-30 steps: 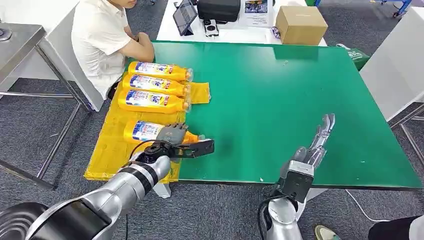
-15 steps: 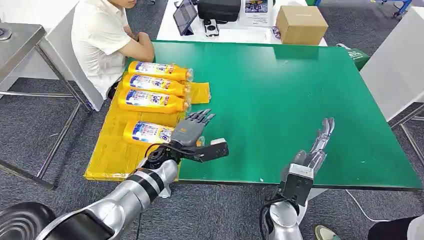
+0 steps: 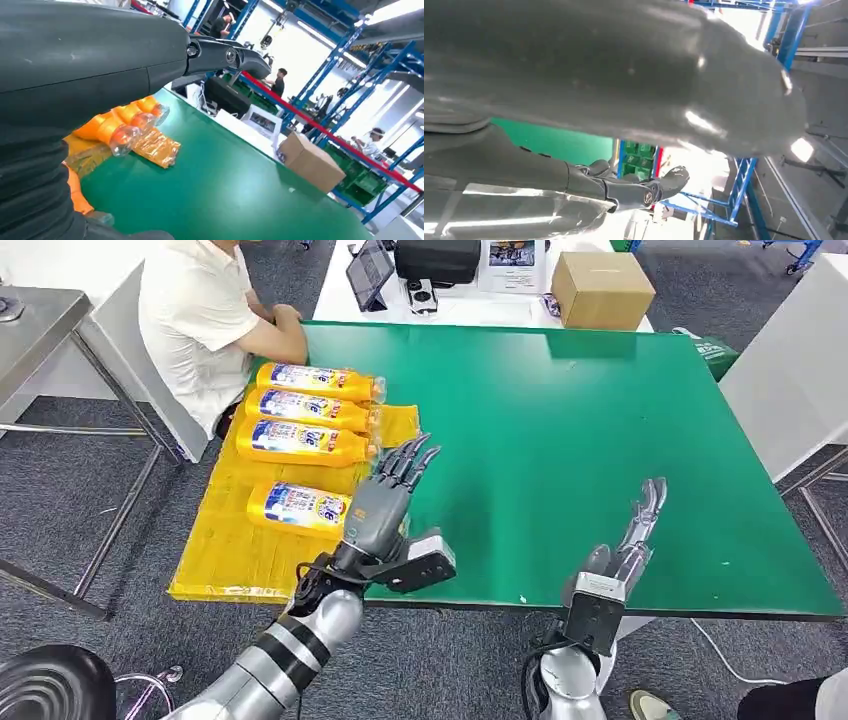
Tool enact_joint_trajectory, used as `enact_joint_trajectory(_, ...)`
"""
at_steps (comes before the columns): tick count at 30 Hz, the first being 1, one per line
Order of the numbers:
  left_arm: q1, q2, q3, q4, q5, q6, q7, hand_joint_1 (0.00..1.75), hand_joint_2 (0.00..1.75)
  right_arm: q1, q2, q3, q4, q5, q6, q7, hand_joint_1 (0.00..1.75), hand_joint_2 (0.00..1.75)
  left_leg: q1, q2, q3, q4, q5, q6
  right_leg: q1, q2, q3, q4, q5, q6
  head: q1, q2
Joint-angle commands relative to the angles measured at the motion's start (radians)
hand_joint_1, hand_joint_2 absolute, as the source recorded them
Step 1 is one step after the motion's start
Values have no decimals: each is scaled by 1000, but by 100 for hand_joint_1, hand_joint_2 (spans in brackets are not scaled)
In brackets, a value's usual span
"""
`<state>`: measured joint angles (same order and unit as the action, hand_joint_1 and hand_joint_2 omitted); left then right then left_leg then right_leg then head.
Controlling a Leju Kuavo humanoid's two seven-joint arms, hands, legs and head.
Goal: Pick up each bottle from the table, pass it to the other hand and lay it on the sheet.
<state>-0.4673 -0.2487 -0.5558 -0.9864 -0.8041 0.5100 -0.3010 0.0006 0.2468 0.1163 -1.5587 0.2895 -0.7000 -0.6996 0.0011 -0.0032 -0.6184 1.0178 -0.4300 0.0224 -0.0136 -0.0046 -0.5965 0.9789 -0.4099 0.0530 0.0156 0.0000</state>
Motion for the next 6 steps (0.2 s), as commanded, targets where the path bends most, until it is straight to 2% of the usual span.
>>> enact_joint_trajectory(1,-3,40,-32,-34,4,-5,0,0,175,-12,-13,5,11,-2,2,1,0,0,0,2,6,-1,-2,-2,0,2,5,0,-1,-3,0,0)
enact_joint_trajectory(4,2,50,-45,-59,21,-24,-10,0,175,-10,-15,5,7,-3,2,1,0,0,0,1,3,-1,-1,-1,0,1,3,0,-1,-2,0,0)
enact_joint_trajectory(6,41,70,-73,-152,162,-125,-49,0,175,-5,-28,17,5,-40,2,1,0,0,0,2,5,-1,-2,-1,0,2,4,0,-2,-2,0,0)
